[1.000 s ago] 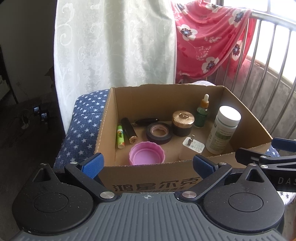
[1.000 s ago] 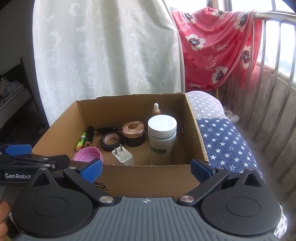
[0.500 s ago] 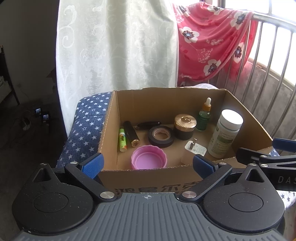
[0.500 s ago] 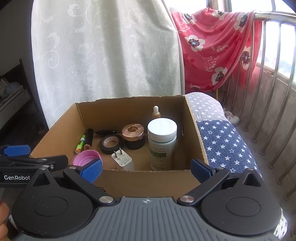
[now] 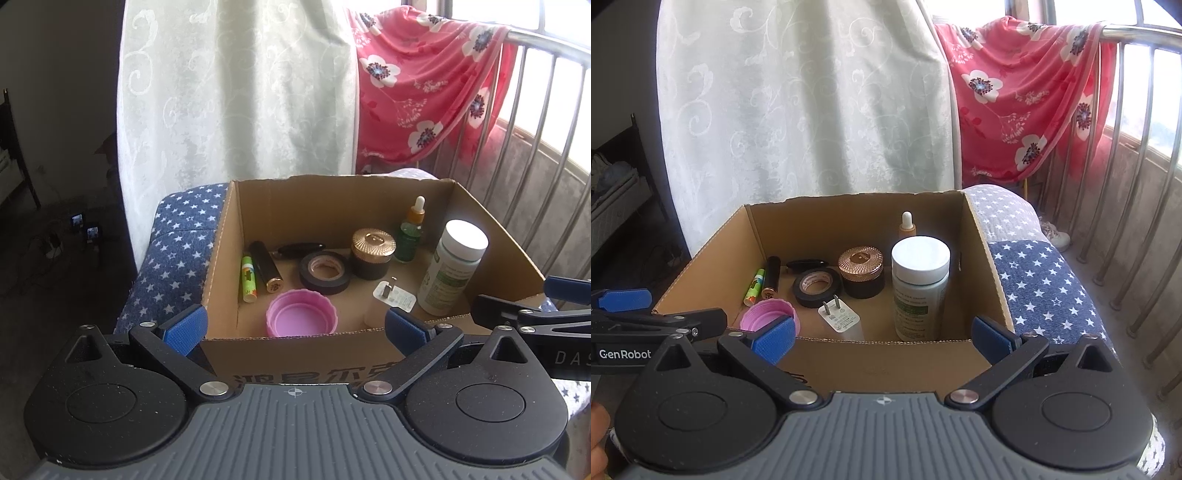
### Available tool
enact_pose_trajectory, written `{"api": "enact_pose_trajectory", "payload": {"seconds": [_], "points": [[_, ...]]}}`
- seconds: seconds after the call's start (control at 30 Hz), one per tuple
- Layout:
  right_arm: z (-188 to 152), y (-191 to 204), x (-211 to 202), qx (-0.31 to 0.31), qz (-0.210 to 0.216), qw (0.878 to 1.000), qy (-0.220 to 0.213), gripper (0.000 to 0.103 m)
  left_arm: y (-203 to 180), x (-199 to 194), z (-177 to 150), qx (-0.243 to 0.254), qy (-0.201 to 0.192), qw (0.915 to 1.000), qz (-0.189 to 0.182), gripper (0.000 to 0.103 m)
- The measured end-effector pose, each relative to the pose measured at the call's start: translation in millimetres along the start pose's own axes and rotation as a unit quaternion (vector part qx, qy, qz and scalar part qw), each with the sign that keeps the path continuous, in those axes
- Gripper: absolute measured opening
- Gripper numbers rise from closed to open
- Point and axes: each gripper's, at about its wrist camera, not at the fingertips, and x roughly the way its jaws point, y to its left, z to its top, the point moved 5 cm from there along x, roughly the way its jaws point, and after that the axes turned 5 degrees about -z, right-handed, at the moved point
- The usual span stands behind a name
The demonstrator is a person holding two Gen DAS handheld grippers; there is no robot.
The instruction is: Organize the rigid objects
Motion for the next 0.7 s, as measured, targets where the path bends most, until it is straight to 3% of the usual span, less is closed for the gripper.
{"api": "enact_pose_trajectory", "payload": {"seconds": [0.7], "points": [[-0.7,-0.8,-0.5,0.001,0.0,1.0,0.001,0.103,-0.9,-0.6,-0.9,-0.002,0.002,1.0,-0.001,0.102]]}}
